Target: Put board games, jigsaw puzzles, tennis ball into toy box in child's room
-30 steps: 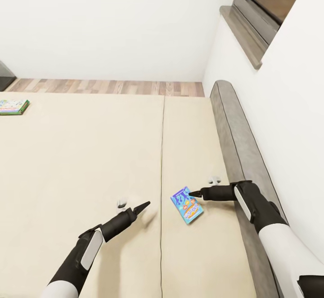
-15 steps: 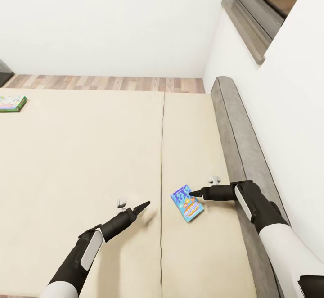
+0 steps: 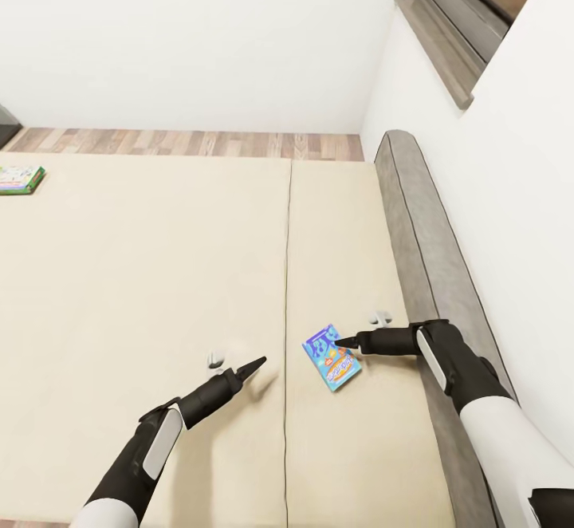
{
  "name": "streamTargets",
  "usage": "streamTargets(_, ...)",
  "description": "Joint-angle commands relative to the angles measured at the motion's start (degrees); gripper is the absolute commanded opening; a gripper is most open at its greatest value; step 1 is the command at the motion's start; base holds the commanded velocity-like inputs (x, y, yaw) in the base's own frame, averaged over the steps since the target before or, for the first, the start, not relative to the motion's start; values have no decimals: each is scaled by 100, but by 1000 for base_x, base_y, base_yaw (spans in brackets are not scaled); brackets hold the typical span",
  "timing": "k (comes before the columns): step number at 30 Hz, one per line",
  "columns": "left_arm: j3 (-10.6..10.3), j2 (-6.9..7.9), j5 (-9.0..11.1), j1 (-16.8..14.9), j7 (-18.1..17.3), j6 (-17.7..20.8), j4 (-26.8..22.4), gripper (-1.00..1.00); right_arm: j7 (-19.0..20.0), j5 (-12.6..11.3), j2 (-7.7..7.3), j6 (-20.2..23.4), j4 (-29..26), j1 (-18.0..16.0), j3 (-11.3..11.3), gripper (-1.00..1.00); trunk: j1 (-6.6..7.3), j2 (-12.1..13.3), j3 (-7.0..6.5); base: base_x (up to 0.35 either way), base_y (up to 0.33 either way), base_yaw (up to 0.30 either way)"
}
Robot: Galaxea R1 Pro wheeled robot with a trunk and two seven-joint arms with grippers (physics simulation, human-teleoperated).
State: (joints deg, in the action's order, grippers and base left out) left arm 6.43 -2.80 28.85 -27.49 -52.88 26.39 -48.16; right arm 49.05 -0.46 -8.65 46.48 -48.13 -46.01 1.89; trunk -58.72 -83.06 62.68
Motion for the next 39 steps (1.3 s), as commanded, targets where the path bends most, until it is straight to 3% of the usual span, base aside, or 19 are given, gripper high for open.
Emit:
streamTargets(1, 17, -6, 13, -3, -17, 50, 0, 100, 1, 27, -4, 38, -1, 0, 16, 100, 0, -2, 6, 0, 0, 0)
streamTargets(13, 16, -37, -10, -9, -7, 51, -1, 100, 2, 18, -39, -299, 11, 87, 1, 100, 0, -2, 16, 0, 0, 0)
streamTargets(16, -46, -97, 56, -63, 59, 118, -68, 100, -45, -85, -13, -233, -64, 147, -75, 100, 0, -1, 16, 0, 0, 0)
streamTargets(19, -17, -62, 66, -58, 155, 214, -164, 100, -113, -128, -15, -243, -104, 143, -166, 100, 0, -1, 16, 0, 0, 0)
streamTargets(27, -17, -62, 66, -58, 393, 324, -355, 100, -292, -229, -15, -226, -104, 143, -166, 100, 0, -1, 16, 0, 0, 0)
streamTargets(39, -17, -62, 66, -58, 393, 324, -355, 100, -305, -275, -15, -211, -104, 143, -166, 100, 0, -1, 16, 0, 0, 0)
